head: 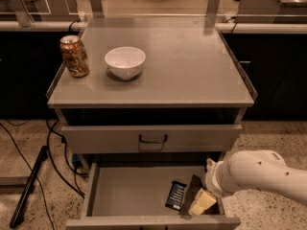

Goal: Pick rxbar blueberry from middle drawer and place on counter

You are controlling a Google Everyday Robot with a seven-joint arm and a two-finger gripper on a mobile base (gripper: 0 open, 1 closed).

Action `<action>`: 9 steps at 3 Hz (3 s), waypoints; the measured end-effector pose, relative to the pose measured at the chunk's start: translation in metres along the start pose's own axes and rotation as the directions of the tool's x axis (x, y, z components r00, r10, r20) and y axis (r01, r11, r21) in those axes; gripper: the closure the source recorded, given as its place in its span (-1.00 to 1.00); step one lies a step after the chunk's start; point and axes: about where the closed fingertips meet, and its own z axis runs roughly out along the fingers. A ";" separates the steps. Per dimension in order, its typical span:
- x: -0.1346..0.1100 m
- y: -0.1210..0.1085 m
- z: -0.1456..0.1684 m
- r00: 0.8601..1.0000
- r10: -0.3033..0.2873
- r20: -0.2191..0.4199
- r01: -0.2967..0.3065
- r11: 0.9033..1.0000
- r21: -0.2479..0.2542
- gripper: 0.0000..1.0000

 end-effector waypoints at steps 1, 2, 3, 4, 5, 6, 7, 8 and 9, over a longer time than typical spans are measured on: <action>0.003 -0.001 0.019 1.000 0.011 0.018 -0.011 1.000 -0.005 -1.00; 0.003 0.000 0.022 1.000 0.013 0.020 -0.013 1.000 -0.007 -0.66; 0.003 0.000 0.022 1.000 0.013 0.020 -0.013 1.000 -0.007 -0.52; 0.003 0.000 0.022 1.000 0.013 0.021 -0.012 1.000 -0.007 -0.52; 0.001 0.001 0.030 0.999 0.011 0.031 -0.010 1.000 -0.013 -0.64; -0.002 0.003 0.045 0.999 0.009 0.047 -0.008 1.000 -0.027 -0.72; -0.006 0.007 0.067 0.998 0.008 0.066 -0.005 0.999 -0.047 -0.64; -0.008 0.010 0.084 0.997 0.007 0.078 -0.002 0.998 -0.061 -0.60; -0.011 0.012 0.099 0.997 0.008 0.080 -0.002 0.997 -0.079 -0.42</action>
Offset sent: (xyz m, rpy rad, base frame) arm 0.0043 0.0033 -0.0180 0.0203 -0.0007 -0.0062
